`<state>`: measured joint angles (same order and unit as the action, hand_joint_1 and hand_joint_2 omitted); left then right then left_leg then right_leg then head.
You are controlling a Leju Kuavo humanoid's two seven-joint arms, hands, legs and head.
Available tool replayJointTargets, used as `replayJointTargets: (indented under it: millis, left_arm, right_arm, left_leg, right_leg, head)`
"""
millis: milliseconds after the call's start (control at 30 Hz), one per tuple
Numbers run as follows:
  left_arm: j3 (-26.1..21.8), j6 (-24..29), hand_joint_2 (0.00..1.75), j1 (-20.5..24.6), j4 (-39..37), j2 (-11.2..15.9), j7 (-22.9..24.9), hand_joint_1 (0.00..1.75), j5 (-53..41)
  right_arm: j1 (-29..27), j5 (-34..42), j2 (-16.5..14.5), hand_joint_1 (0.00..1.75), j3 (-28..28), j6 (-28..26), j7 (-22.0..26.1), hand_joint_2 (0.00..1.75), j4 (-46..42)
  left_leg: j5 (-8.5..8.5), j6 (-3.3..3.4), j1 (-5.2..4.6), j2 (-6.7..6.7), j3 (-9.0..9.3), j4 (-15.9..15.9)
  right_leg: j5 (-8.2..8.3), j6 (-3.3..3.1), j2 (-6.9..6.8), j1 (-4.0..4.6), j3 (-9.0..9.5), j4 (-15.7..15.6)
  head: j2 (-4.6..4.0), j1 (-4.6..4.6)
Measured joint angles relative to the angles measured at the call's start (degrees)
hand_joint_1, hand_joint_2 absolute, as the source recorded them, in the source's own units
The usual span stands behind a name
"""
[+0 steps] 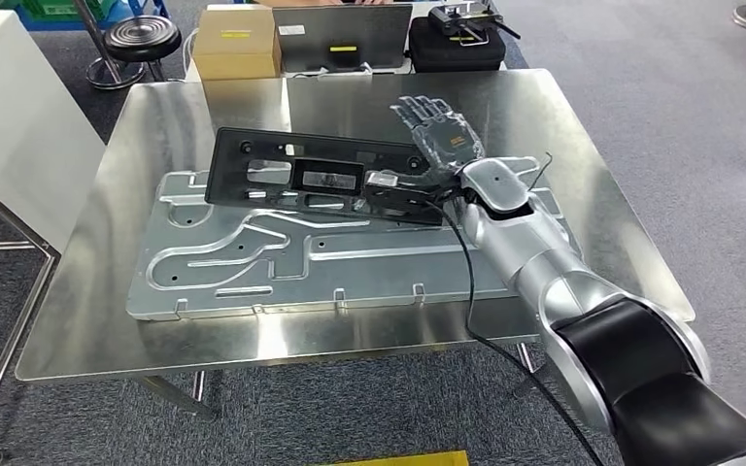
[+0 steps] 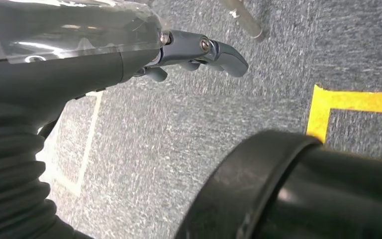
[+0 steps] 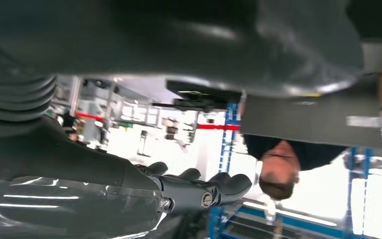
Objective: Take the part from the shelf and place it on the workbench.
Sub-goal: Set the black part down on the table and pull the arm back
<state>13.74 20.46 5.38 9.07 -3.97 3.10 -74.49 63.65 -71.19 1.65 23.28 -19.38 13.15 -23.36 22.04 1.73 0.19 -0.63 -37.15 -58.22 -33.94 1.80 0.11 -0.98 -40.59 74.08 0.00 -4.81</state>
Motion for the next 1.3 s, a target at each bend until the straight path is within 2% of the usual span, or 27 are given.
replayJointTargets:
  millis: [33, 100, 167, 267, 300, 333, 367, 433, 467, 500, 567, 600, 667, 733, 800, 833, 867, 933, 967, 1000, 1033, 1067, 1100, 1133, 1200, 1233, 1300]
  left_arm:
    - [-0.19, 0.01, 0.00, -0.14, 0.00, -0.03, -0.06, 0.00, 0.00]
    - [-0.65, 0.07, 0.00, -0.34, 0.00, -0.09, -0.14, 0.00, 0.00]
    - [-1.04, 0.14, 0.00, -0.50, 0.00, -0.16, -0.17, 0.00, 0.00]
    - [-1.36, 0.24, 0.00, -1.02, 0.00, -0.15, -0.22, 0.00, 0.00]
    - [-1.46, 0.29, 0.00, -1.21, 0.00, -0.12, -0.24, 0.00, 0.00]
    - [-1.55, 0.34, 0.00, -1.40, 0.00, -0.08, -0.25, 0.00, 0.01]
    - [-1.66, 0.38, 0.00, -1.57, 0.00, -0.04, -0.29, 0.00, 0.01]
    - [-1.87, 0.43, 0.00, -1.76, 0.00, -0.03, -0.41, 0.00, 0.02]
    - [-1.97, 0.46, 0.00, -1.83, 0.00, -0.04, -0.45, 0.00, 0.02]
    - [-2.06, 0.49, 0.00, -1.89, 0.00, -0.04, -0.47, 0.00, 0.02]
    - [-2.24, 0.53, 0.00, -2.04, 0.00, -0.05, -0.46, 0.00, -0.01]
    - [-2.33, 0.58, 0.00, -2.14, 0.00, -0.04, -0.49, 0.00, -0.24]
    - [-2.46, 0.78, 0.00, -2.37, 0.00, -0.06, -0.64, 0.00, -1.28]
    - [-2.58, 1.10, 0.00, -2.52, 0.00, -0.13, -0.86, 0.00, -2.64]
    - [-2.68, 1.33, 0.00, -2.55, 0.00, -0.29, -0.99, 0.00, -3.38]
    - [-2.73, 1.40, 0.00, -2.51, 0.00, -0.37, -1.01, 0.00, -3.51]
    - [-2.78, 1.46, 0.00, -2.47, 0.00, -0.45, -0.99, 0.00, -3.58]
    - [-2.94, 1.61, 0.00, -2.37, 0.00, -0.49, -0.95, 0.00, -3.63]
    - [-3.07, 1.68, 0.00, -2.33, 0.00, -0.49, -0.92, 0.00, -3.63]
    - [-3.23, 1.79, 0.00, -2.29, 0.00, -0.49, -0.88, 0.00, -3.63]
    - [-3.43, 1.89, 0.00, -2.27, 0.00, -0.49, -0.83, 0.00, -3.62]
    - [-3.63, 2.00, 0.00, -2.27, 0.00, -0.49, -0.75, 0.00, -3.62]
    - [-3.78, 2.10, 0.00, -2.27, 0.00, -0.49, -0.62, 0.00, -3.61]
    - [-3.87, 2.16, 0.00, -2.24, 0.00, -0.50, -0.45, 0.00, -3.61]
    - [-3.92, 2.16, 0.00, -2.15, 0.00, -0.52, -0.02, 0.00, -3.61]
    - [-3.92, 2.15, 0.00, -2.12, 0.00, -0.51, 0.25, 0.00, -3.61]
    - [-3.94, 2.14, 0.00, -2.25, -0.01, -0.40, 0.81, 0.00, -3.60]
  right_arm:
    - [-0.08, 0.51, 0.70, 0.00, -0.59, -0.06, 0.14, 0.00, -0.66]
    - [-0.30, 1.25, 2.43, 0.00, -1.75, -0.28, 0.31, 0.00, -2.88]
    - [-0.98, 1.79, 4.87, 0.00, -2.91, -1.12, 0.28, 0.00, -6.27]
    - [-4.47, 3.08, 9.70, 0.00, -4.64, -3.08, 0.04, 0.00, -12.54]
    - [-6.57, 3.73, 11.48, 0.00, -5.33, -3.70, -0.06, 0.00, -15.40]
    - [-9.03, 4.47, 13.26, 0.00, -6.10, -4.25, -0.16, 0.00, -18.55]
    - [-11.81, 5.29, 15.07, 0.00, -6.98, -4.79, -0.26, 0.00, -21.80]
    - [-18.30, 6.97, 18.68, 0.00, -9.28, -5.90, -0.50, 0.00, -28.50]
    - [-22.06, 7.75, 20.40, 0.00, -10.79, -6.52, -0.59, 0.00, -32.08]
    - [-25.59, 8.39, 21.84, 0.00, -12.37, -7.09, -0.61, 0.00, -35.40]
    - [-31.76, 9.47, 23.74, 0.00, -15.46, -8.23, -0.38, 0.00, -40.95]
    - [-34.94, 10.09, 24.30, 0.00, -17.09, -9.30, 0.00, 0.00, -43.66]
    - [-42.45, 11.60, 24.75, 0.00, -20.88, -12.84, 1.28, 0.00, -49.39]
    - [-49.27, 13.25, 23.75, 0.00, -24.83, -16.91, 3.19, 0.00, -53.86]
    - [-54.00, 15.03, 21.17, 0.00, -28.50, -19.47, 5.83, 0.00, -56.49]
    - [-55.93, 16.11, 19.50, 0.00, -30.45, -20.07, 7.84, 0.00, -57.32]
    - [-57.45, 17.38, 17.71, 0.00, -32.63, -20.37, 10.60, 0.00, -57.77]
    - [-58.78, 22.28, 13.08, 0.00, -38.24, -20.39, 17.92, 0.00, -56.29]
    - [-58.77, 26.40, 10.58, 0.00, -41.26, -20.15, 21.25, 0.00, -54.09]
    - [-58.62, 31.62, 8.22, 0.00, -44.10, -19.75, 23.69, 0.00, -50.95]
    - [-58.44, 37.24, 6.39, 0.00, -46.34, -19.29, 24.97, 0.00, -47.27]
    - [-58.25, 42.87, 4.86, 0.00, -48.28, -18.84, 25.51, 0.00, -43.26]
    - [-57.87, 47.82, 3.61, 0.00, -49.93, -18.49, 25.62, 0.00, -39.32]
    - [-57.16, 52.21, 2.55, 0.00, -51.61, -18.29, 25.62, 0.00, -35.19]
    - [-55.26, 58.28, 0.96, 0.00, -55.21, -18.31, 25.33, 0.00, -26.94]
    - [-54.51, 59.45, 0.40, 0.00, -57.13, -18.63, 24.60, 0.00, -22.76]
    - [-53.98, 55.74, -0.93, 0.00, -61.72, -19.54, 20.93, 0.00, -15.84]
  left_leg:
    - [-0.34, -0.04, -0.06, -0.02, -0.44, -0.03]
    - [-1.07, -0.23, -0.19, -0.03, -1.19, -0.09]
    - [-1.86, -0.63, -0.30, -0.08, -1.54, 0.03]
    - [-2.89, -1.47, -0.29, -0.37, -1.54, 0.49]
    - [-2.38, -1.73, -0.27, -0.41, -1.74, 0.24]
    - [-0.83, -1.96, -0.27, -0.40, -2.15, -0.84]
    - [1.78, -2.19, -0.25, -0.33, -2.79, -3.09]
    - [7.82, -2.57, -0.14, -0.18, -4.00, -10.04]
    - [9.57, -2.76, -0.13, -0.14, -4.11, -13.32]
    - [9.99, -2.89, -0.13, -0.11, -3.71, -15.43]
    - [7.80, -2.90, -0.12, -0.06, -0.79, -14.65]
    - [6.65, -2.78, -0.10, -0.10, 1.89, -11.63]
    - [6.77, -2.25, -0.16, -0.30, 7.78, -3.62]
    - [7.99, -1.52, -0.38, -0.48, 10.43, 1.01]
    - [7.43, -0.67, -0.46, -0.33, 10.11, 1.83]
    - [6.85, -0.21, -0.46, -0.18, 9.75, 2.02]
    - [6.17, 0.20, -0.42, -0.02, 9.24, 2.21]
    - [4.79, 0.67, -0.60, 0.23, 7.73, 2.24]
    - [4.12, 0.74, -0.71, 0.31, 6.85, 2.17]
    - [3.47, 0.73, -0.79, 0.35, 5.91, 2.04]
    - [2.89, 0.69, -0.82, 0.37, 4.94, 1.85]
    - [2.37, 0.60, -0.85, 0.36, 4.00, 1.58]
    - [1.90, 0.45, -0.87, 0.36, 3.11, 1.24]
    - [1.49, 0.23, -0.97, 0.40, 2.38, 0.91]
    - [0.70, -0.34, -1.13, 0.63, 1.57, 0.48]
    - [0.26, -0.66, -1.14, 0.76, 1.44, 0.48]
    - [-0.46, -1.27, -1.06, 0.80, 1.20, 0.49]
  right_leg:
    - [0.86, -0.14, 0.00, 0.03, 1.36, -1.42]
    - [3.18, -0.72, -0.09, 0.22, 6.45, -8.91]
    - [4.53, -1.15, -0.26, 0.64, 10.05, -14.68]
    - [5.56, -1.65, -0.52, 0.89, 10.47, -16.20]
    - [6.06, -1.94, -0.74, 0.77, 10.36, -16.53]
    - [6.65, -2.30, -0.96, 0.60, 10.09, -16.81]
    - [7.27, -2.57, -1.19, 0.42, 9.69, -17.03]
    - [8.20, -2.72, -1.44, 0.41, 8.57, -17.04]
    - [8.65, -2.64, -1.58, 0.43, 7.95, -17.00]
    - [9.09, -2.57, -1.70, 0.45, 7.26, -16.92]
    - [10.04, -2.35, -1.69, 0.44, 5.62, -16.63]
    - [10.47, -2.14, -1.57, 0.44, 4.93, -16.44]
    - [11.15, -1.61, -1.50, 0.61, 4.11, -16.13]
    - [11.94, -1.01, -1.68, 0.69, 3.86, -16.09]
    - [12.52, -0.37, -1.47, 0.48, 3.65, -16.12]
    - [11.61, -0.05, -1.16, 0.41, 3.31, -15.54]
    - [9.54, 0.20, -0.82, 0.33, 2.73, -13.99]
    - [3.46, 0.57, -0.40, 0.25, 1.10, -7.96]
    - [1.35, 0.66, -0.36, 0.23, 0.50, -4.44]
    - [0.81, 0.70, -0.36, 0.21, 0.39, -1.71]
    - [1.73, 0.64, -0.36, 0.21, 0.94, -0.40]
    - [3.56, 0.49, -0.36, 0.22, 2.32, -0.89]
    - [5.26, 0.20, -0.37, 0.24, 4.62, -3.21]
    - [5.72, -0.18, -0.39, 0.35, 7.52, -7.00]
    - [4.31, -0.95, -0.39, 0.65, 12.48, -14.57]
    - [3.47, -1.29, -0.39, 0.87, 13.59, -16.65]
    - [4.01, -1.94, -0.51, 0.84, 13.37, -17.50]
  head:
    - [0.00, 0.00]
    - [0.00, 0.00]
    - [0.00, 0.00]
    - [0.00, 0.00]
    - [0.00, 0.00]
    - [0.00, 0.00]
    - [0.00, 0.00]
    - [0.00, 0.00]
    - [0.00, 0.00]
    - [0.00, 0.00]
    - [0.00, 0.00]
    - [0.00, 0.00]
    - [0.00, 0.00]
    - [0.00, 0.01]
    - [0.00, 0.01]
    - [0.00, 0.02]
    - [0.00, 0.03]
    - [0.00, 0.04]
    - [0.00, 0.04]
    - [0.00, 0.04]
    - [0.00, 0.04]
    - [0.00, 0.04]
    - [0.00, 0.04]
    - [0.00, 0.04]
    - [0.00, 0.02]
    - [0.00, 0.02]
    - [0.00, 0.02]
